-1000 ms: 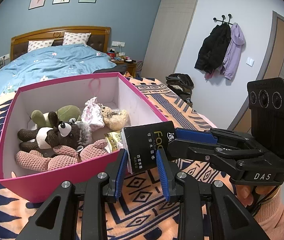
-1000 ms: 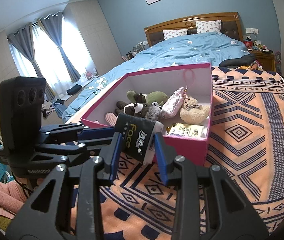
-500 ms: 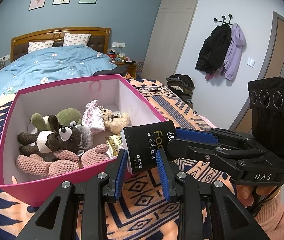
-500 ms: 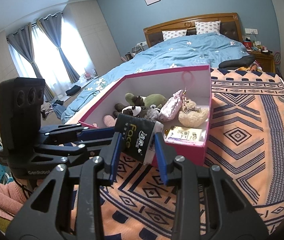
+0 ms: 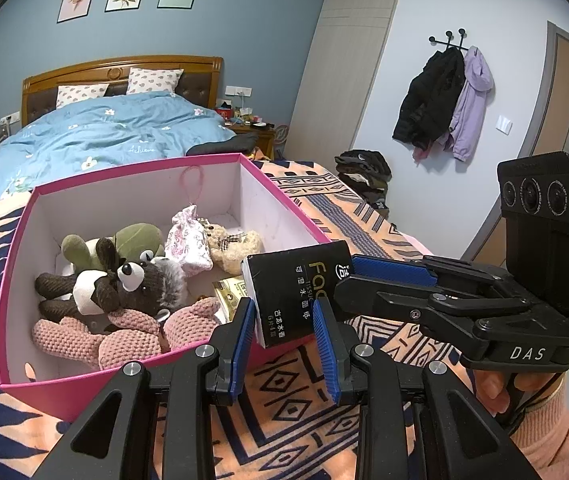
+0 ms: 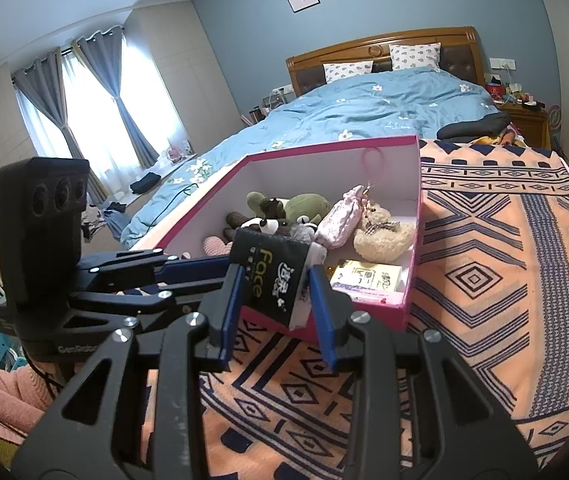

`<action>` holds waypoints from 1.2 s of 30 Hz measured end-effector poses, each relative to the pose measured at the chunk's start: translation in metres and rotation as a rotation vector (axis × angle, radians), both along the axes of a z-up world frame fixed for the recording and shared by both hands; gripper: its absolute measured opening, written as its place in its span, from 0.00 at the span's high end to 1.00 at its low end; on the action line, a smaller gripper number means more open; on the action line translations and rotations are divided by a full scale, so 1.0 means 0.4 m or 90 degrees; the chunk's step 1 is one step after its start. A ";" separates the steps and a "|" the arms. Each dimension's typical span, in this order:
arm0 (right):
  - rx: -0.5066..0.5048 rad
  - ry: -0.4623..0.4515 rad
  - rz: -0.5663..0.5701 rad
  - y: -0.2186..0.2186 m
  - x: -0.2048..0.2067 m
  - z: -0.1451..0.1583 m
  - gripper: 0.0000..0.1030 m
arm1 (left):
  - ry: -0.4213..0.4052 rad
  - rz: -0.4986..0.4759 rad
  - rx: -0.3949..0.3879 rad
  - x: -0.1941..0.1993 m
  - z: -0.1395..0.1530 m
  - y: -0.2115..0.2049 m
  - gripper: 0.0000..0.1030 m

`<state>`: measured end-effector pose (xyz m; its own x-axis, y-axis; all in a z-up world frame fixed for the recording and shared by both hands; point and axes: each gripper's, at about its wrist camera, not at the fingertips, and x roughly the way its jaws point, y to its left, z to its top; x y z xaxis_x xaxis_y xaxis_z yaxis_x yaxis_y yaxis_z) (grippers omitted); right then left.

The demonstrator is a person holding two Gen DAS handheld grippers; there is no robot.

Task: Organize objects
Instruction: 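Lower the black pack into the box and open the right gripper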

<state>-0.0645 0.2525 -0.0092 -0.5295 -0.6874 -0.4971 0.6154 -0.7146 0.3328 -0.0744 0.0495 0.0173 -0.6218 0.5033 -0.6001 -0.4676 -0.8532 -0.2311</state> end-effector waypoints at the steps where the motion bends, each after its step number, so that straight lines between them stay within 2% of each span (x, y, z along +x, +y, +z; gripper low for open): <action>1: 0.000 -0.001 0.000 0.000 -0.002 0.000 0.64 | -0.001 0.000 0.001 0.000 0.000 0.000 0.72; 25: 0.000 -0.008 -0.009 -0.010 -0.056 0.004 0.64 | -0.015 0.017 -0.013 -0.076 -0.009 0.011 0.72; 36: 0.013 -0.036 -0.017 -0.030 -0.114 -0.021 0.62 | -0.061 0.022 -0.011 -0.144 -0.051 0.007 0.71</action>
<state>-0.1100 0.2406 -0.0176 -0.5180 -0.6629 -0.5405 0.5763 -0.7375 0.3522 -0.1319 0.0524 -0.0029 -0.5775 0.4714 -0.6665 -0.4141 -0.8728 -0.2584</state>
